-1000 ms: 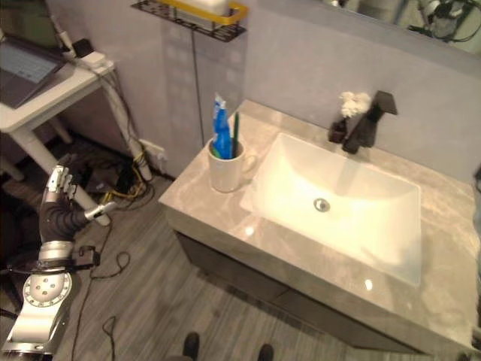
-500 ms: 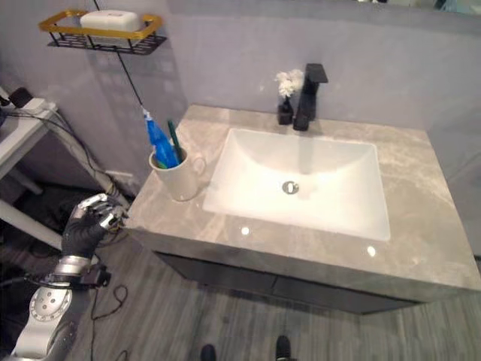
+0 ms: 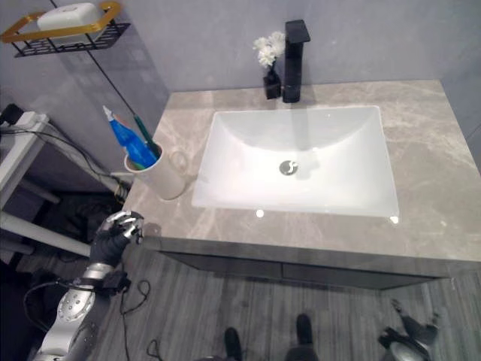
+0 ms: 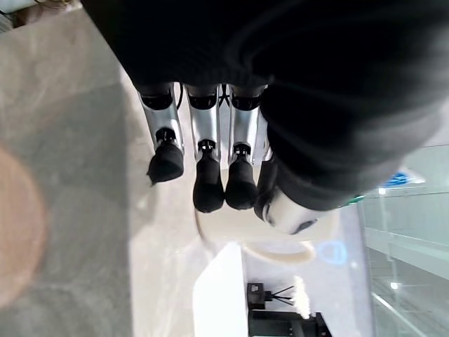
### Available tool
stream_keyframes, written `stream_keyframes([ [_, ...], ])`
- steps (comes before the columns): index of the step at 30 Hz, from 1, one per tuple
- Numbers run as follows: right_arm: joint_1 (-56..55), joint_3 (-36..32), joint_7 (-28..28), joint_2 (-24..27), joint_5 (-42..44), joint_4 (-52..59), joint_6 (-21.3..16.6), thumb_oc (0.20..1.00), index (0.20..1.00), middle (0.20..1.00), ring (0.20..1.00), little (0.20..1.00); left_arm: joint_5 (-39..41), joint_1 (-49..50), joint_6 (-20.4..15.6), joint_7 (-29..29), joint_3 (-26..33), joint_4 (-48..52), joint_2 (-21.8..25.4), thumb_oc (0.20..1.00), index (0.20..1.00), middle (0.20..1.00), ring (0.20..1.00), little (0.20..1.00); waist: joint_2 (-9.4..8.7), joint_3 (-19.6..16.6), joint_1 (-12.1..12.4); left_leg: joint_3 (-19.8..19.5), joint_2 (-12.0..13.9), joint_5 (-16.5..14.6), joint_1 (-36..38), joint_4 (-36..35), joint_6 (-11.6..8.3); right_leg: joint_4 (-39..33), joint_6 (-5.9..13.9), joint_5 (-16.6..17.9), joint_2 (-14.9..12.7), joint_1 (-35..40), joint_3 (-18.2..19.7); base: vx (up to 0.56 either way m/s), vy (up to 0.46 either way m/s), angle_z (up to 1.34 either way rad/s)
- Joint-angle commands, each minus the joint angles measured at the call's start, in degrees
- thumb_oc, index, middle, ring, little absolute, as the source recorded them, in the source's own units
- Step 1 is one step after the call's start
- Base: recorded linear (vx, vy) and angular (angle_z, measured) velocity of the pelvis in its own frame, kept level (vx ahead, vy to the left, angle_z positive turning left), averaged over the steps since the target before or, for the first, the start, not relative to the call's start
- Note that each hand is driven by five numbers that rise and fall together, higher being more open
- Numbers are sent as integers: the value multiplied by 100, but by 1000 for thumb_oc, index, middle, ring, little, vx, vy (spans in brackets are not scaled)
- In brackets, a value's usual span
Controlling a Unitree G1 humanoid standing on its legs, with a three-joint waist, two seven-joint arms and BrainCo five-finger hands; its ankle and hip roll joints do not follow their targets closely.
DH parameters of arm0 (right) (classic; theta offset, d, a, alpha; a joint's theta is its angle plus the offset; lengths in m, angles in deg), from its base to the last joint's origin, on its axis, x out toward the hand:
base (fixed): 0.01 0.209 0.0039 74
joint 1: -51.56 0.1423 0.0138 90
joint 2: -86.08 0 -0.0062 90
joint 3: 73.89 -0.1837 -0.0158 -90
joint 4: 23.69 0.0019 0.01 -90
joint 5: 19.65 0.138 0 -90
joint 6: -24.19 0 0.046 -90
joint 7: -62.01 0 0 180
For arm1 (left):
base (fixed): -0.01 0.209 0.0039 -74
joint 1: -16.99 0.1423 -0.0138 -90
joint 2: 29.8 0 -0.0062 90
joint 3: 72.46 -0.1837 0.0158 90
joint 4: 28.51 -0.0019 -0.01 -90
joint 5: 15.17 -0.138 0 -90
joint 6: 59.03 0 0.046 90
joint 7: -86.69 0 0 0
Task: Put brush and paste in cup on sink, flatten towel.
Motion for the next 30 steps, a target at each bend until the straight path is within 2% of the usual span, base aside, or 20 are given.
stream_keyframes([
  [1, 242, 141, -125, 26, 63, 216, -254, 1000, 1000, 1000, 1000, 1000, 214, -610, -242, 222, 237, -374, -75, 200, 200, 200, 200, 200, -144, 156, -130, -208, 296, 316, -280, 15, -290, 74, 123, 61, -224, 81, -7, -8, -54, 1],
  [4, 408, 407, -100, -82, 39, 126, -175, 1000, 1000, 1000, 1000, 1000, 433, -974, -219, 354, 198, -613, -81, 200, 200, 200, 200, 200, -121, 201, -141, -218, 326, 343, -346, 15, -312, 84, 98, 62, -199, 22, -30, 17, -49, 0],
  [12, 460, 771, -318, -322, 191, -47, -110, 1000, 1000, 1000, 1000, 1000, 479, -1474, -271, 511, 186, -735, -83, 200, 200, 200, 200, 200, -199, 195, -169, -203, 367, 327, -358, 15, -339, 103, 79, 24, -170, 5, -32, 35, -23, -1],
  [30, 585, 1244, -559, -524, 140, -602, 26, 1000, 1000, 1000, 1000, 1000, 489, -1727, -287, 342, -80, -789, -86, 200, 200, 200, 200, 200, -361, 134, -245, -80, 464, 313, -233, 15, -399, 117, 36, -41, -79, 44, 64, 11, -7, -1],
])
